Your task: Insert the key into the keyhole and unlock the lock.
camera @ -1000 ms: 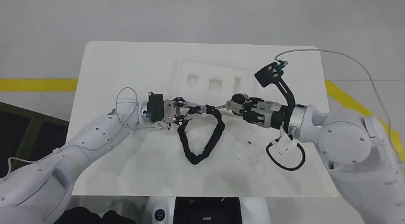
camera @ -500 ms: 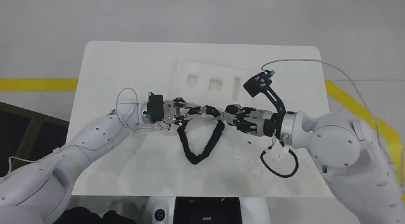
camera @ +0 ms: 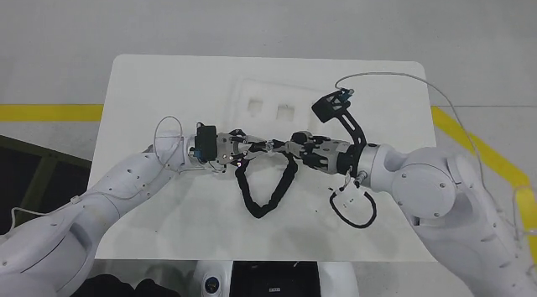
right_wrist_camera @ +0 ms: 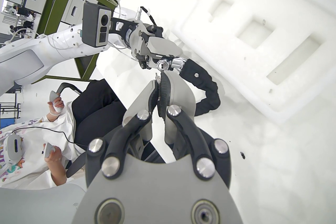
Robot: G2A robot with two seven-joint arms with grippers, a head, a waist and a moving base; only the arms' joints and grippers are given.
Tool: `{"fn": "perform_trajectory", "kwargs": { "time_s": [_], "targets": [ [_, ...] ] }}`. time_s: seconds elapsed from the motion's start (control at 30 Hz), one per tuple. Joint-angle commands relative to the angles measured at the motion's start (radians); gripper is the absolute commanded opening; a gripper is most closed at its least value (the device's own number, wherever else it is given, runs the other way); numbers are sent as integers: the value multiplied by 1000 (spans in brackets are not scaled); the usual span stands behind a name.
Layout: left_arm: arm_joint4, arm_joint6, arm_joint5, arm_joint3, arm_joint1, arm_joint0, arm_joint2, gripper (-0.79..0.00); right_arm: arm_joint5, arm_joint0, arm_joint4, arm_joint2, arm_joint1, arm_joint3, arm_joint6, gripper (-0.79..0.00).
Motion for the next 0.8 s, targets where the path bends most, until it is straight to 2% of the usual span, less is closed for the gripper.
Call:
{"fn": "perform_trajectory", "kwargs": {
  "time_s": [0.0,0.77],
  "targets": [
    [0,0,0,0,0,0,0,-785,0,1,3,-5,-1,4,-6,-785],
    [0,0,0,0,0,0,0,-785,29,12,-28,-42,-17,33,-56,-785]
  ]
}}
